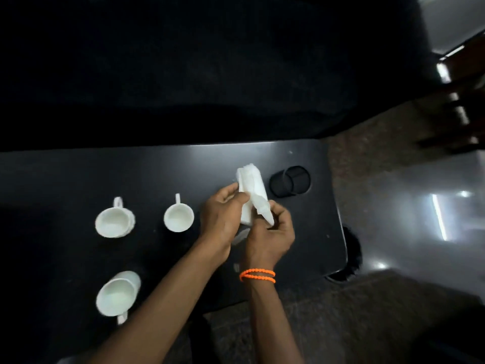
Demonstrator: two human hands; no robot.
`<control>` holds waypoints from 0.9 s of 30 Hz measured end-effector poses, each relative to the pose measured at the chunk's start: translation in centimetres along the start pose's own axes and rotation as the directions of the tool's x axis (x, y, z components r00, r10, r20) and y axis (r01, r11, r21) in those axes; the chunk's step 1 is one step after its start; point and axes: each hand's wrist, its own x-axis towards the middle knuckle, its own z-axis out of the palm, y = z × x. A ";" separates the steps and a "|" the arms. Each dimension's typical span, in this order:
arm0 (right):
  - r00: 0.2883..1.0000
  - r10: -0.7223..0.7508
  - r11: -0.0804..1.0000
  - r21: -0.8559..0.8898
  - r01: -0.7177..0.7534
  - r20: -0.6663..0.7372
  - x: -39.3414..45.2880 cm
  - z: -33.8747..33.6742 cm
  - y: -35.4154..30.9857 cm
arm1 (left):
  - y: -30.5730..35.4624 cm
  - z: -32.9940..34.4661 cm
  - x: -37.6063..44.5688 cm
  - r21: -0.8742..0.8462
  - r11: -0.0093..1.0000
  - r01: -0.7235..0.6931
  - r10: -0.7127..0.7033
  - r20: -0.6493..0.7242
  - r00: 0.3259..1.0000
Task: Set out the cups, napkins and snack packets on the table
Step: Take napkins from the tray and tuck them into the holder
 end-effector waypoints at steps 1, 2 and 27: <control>0.998 -0.032 0.999 0.001 0.033 -0.052 1.2 -1.0 -0.3 | -0.1 1.8 -0.1 0.003 1.000 0.011 -0.011 0.038 0.999; 0.994 -0.053 0.999 0.004 0.054 -0.095 2.4 -1.8 -0.4 | -0.2 3.5 -0.1 0.013 1.000 0.012 -0.013 0.076 0.997; 0.982 0.166 0.986 0.050 -0.162 -0.091 14.5 -3.4 0.2 | -1.7 12.5 8.6 0.161 0.986 0.040 -0.038 -0.019 0.999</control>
